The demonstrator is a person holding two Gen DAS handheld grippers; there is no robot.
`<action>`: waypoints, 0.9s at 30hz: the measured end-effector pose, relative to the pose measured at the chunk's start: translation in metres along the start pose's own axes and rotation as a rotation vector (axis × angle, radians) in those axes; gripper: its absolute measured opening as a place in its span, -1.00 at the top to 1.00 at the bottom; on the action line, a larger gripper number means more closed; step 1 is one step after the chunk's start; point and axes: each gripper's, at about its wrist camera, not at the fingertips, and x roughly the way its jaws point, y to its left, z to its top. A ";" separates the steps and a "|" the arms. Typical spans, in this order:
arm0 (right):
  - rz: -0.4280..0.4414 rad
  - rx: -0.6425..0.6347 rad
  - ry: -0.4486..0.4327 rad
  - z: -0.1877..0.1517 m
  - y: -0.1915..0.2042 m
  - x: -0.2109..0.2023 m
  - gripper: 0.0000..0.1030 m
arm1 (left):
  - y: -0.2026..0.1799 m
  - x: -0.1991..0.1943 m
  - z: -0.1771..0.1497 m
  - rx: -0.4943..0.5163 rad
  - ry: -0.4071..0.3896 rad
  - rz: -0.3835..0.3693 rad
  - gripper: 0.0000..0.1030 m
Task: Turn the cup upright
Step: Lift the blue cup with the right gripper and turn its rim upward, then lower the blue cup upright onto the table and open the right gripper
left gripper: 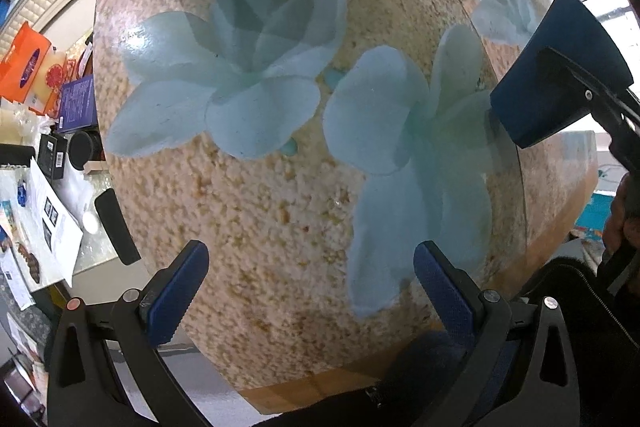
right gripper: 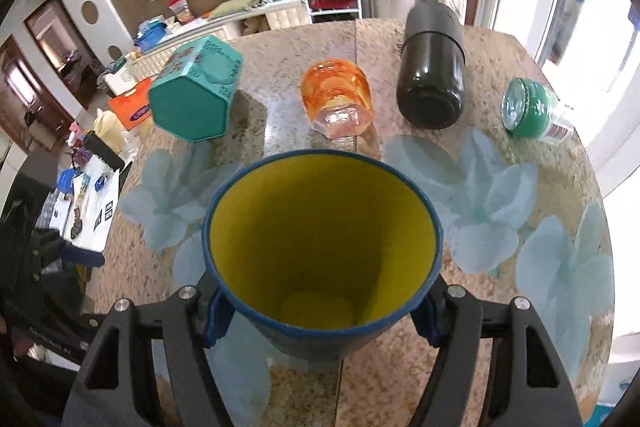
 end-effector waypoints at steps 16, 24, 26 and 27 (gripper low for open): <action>0.042 -0.115 -0.153 -0.029 0.010 0.003 -0.36 | -0.009 0.001 -0.016 -0.015 0.017 0.042 -1.00; 0.054 -0.116 -0.133 -0.036 0.012 0.003 -0.39 | -0.014 -0.004 -0.020 -0.015 0.004 0.031 -1.00; 0.063 -0.123 -0.106 -0.035 0.014 0.006 -0.53 | -0.017 -0.008 -0.020 -0.020 -0.012 0.034 -1.00; 0.066 -0.123 -0.104 -0.036 0.014 0.007 -0.56 | -0.016 -0.011 -0.020 -0.025 -0.019 0.036 -1.00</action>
